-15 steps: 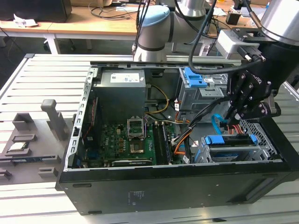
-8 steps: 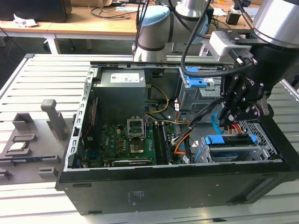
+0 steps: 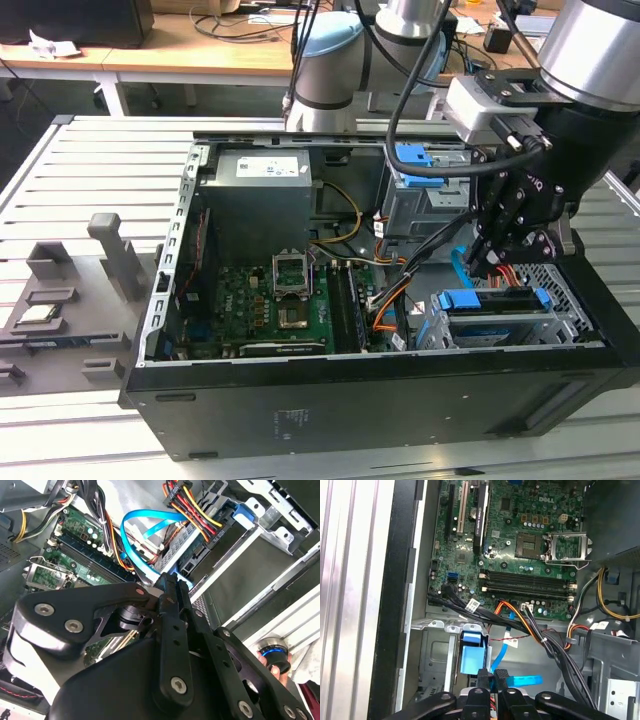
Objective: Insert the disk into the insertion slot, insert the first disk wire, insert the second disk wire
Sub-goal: 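Insert the second disk wire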
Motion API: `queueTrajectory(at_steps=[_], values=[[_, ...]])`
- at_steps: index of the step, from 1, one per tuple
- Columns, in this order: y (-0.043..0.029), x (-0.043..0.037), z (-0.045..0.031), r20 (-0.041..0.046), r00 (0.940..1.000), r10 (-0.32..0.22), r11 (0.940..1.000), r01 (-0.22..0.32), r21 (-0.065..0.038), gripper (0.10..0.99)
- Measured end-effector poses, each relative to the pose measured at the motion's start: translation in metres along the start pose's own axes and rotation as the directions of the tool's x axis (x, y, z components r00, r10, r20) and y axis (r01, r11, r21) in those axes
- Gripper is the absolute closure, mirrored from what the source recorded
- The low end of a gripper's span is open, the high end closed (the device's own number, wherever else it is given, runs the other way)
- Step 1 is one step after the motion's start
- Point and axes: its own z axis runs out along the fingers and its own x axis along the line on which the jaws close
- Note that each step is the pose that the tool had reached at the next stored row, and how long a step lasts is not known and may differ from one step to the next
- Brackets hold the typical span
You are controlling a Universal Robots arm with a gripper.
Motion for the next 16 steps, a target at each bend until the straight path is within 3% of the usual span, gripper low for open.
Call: queueTrajectory(at_steps=[6, 16], values=[[0.0001, 0.0036, 0.0003, -0.0017, 1.0000, 0.000, 1.0000, 0.000, 0.000, 0.925], [-0.0246, 0.0081, 0.0131, -0.0077, 1.0000, 0.000, 1.0000, 0.000, -0.003, 0.925]])
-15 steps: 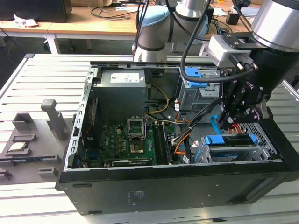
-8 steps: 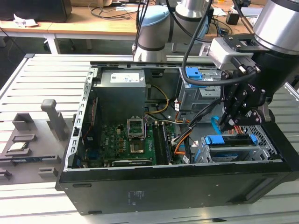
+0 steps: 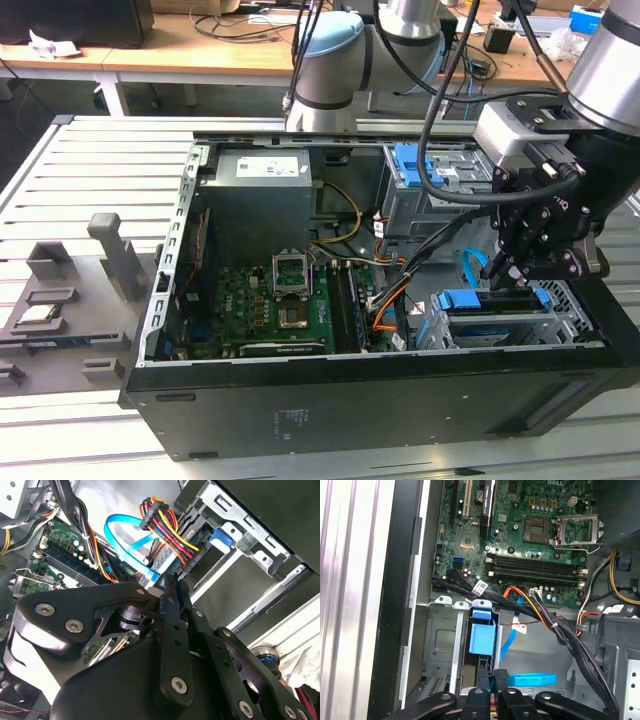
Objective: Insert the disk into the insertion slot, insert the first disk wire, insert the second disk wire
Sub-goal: 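Insert the second disk wire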
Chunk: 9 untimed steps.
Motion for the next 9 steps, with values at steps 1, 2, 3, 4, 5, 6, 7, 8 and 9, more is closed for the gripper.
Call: queueTrajectory(at_steps=[1, 2, 3, 4, 5, 6, 7, 8, 9], values=[[-0.0011, 0.0009, 0.0008, -0.0005, 1.0000, 0.000, 1.0000, 0.000, 0.000, 0.925], [-0.0023, 0.0022, 0.0015, -0.0016, 1.0000, 0.000, 1.0000, 0.000, 0.000, 0.925], [-0.0027, 0.0028, 0.0018, -0.0018, 1.0000, 0.000, 1.0000, 0.000, 0.000, 0.925], [-0.0029, 0.0031, 0.0021, -0.0019, 1.0000, 0.000, 1.0000, 0.000, 0.000, 0.925], [-0.0030, 0.0035, 0.0024, -0.0025, 1.0000, 0.000, 1.0000, 0.000, 0.000, 0.925], [-0.0030, 0.0037, 0.0026, -0.0032, 1.0000, 0.000, 1.0000, 0.000, 0.000, 0.925], [-0.0032, 0.0038, 0.0026, -0.0037, 1.0000, 0.000, 1.0000, 0.000, 0.000, 0.925], [-0.0040, 0.0039, 0.0030, -0.0037, 1.0000, 0.000, 1.0000, 0.000, 0.000, 0.925], [-0.0048, 0.0040, 0.0036, -0.0036, 1.0000, 0.000, 1.0000, 0.000, 0.000, 0.925]])
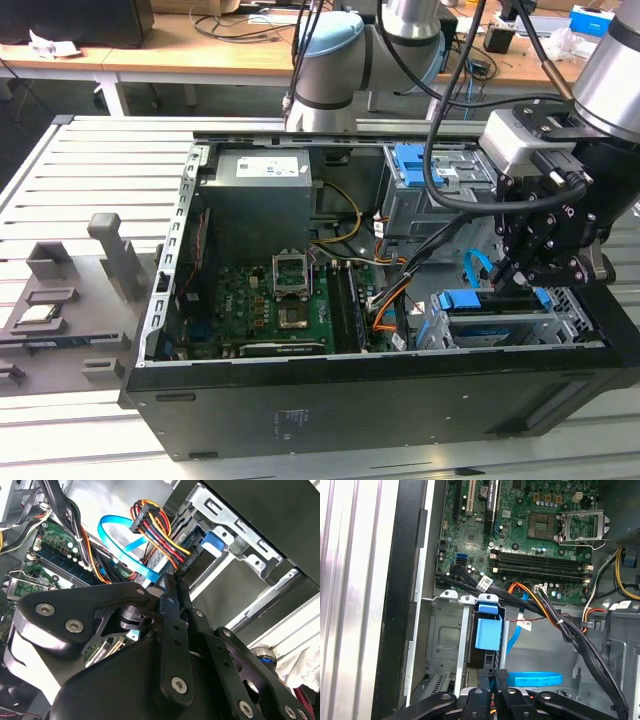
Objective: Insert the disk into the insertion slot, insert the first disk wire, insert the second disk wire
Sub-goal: 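Insert the second disk wire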
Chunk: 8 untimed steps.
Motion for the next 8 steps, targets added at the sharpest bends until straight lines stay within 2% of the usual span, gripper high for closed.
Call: queueTrajectory(at_steps=[4, 8], values=[[-0.0009, 0.0000, 0.0022, -0.0001, 1.0000, 0.001, 1.0000, -0.001, 0.000, 0.925], [-0.0009, -0.0002, 0.0011, 0.0008, 1.0000, 0.003, 1.0000, -0.003, 0.000, 0.925]])
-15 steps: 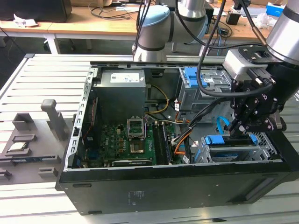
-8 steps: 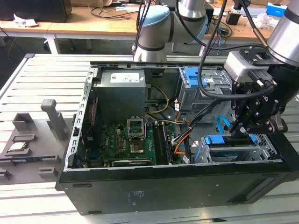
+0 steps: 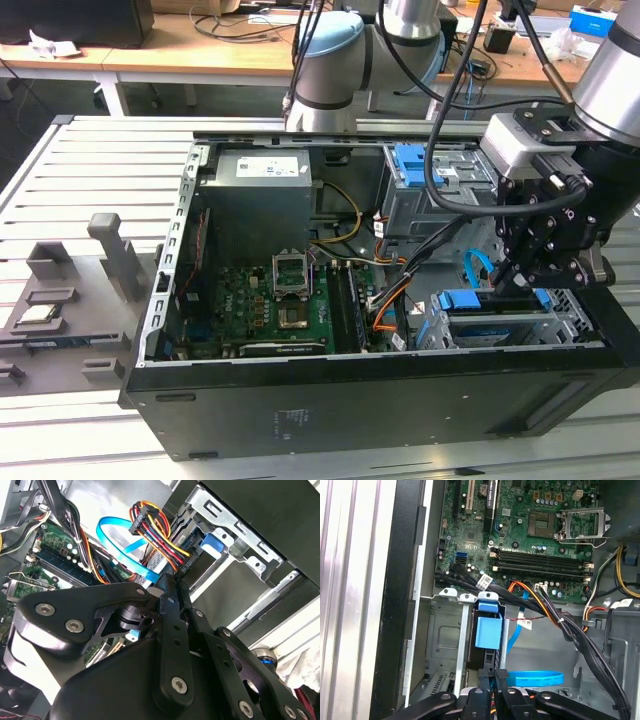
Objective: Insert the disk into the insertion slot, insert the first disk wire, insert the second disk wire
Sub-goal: 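Insert the second disk wire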
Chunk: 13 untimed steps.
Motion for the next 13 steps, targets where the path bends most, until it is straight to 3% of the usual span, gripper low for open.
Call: queueTrajectory(at_steps=[13], values=[[-0.0021, -0.0001, 0.0033, 0.0029, 0.9999, 0.011, 0.9999, -0.011, 0.000, 0.925]])
